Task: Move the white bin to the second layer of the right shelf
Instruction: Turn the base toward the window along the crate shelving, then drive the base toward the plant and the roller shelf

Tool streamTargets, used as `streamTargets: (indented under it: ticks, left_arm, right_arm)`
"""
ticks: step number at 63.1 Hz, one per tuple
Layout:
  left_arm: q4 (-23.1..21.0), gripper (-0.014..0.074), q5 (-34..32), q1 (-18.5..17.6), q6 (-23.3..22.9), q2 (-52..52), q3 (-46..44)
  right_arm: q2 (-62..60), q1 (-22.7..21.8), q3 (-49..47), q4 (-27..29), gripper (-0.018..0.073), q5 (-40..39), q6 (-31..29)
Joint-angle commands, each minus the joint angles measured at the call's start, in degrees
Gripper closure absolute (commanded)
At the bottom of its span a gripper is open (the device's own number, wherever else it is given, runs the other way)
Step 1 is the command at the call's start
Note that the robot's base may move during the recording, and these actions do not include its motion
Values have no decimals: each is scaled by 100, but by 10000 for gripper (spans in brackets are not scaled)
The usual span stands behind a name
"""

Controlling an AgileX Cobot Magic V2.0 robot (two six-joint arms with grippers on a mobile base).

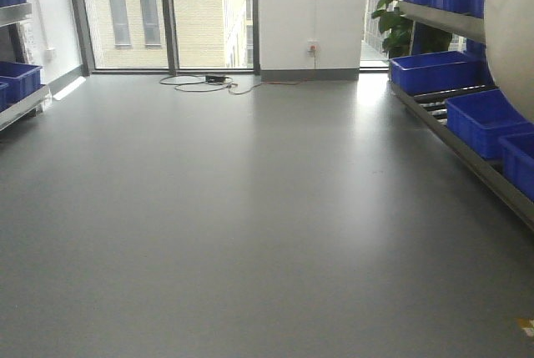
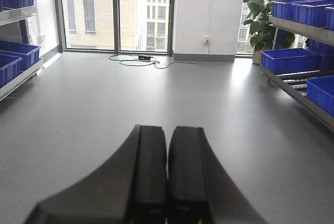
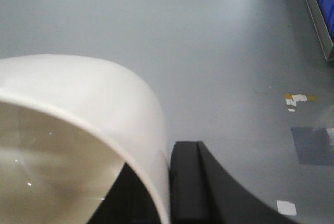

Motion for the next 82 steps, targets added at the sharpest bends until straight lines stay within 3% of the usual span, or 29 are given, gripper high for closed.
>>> streamTargets:
  ticks: [1,82]
  left_arm:
    - [-6,512,-470,-32,-42,-18,211]
    - [-6,512,-470,-32,-42,-18,211]
  right_arm:
    - [33,-44,-167,-33,512,-535,13]
    - [33,-44,-167,-33,512,-535,13]
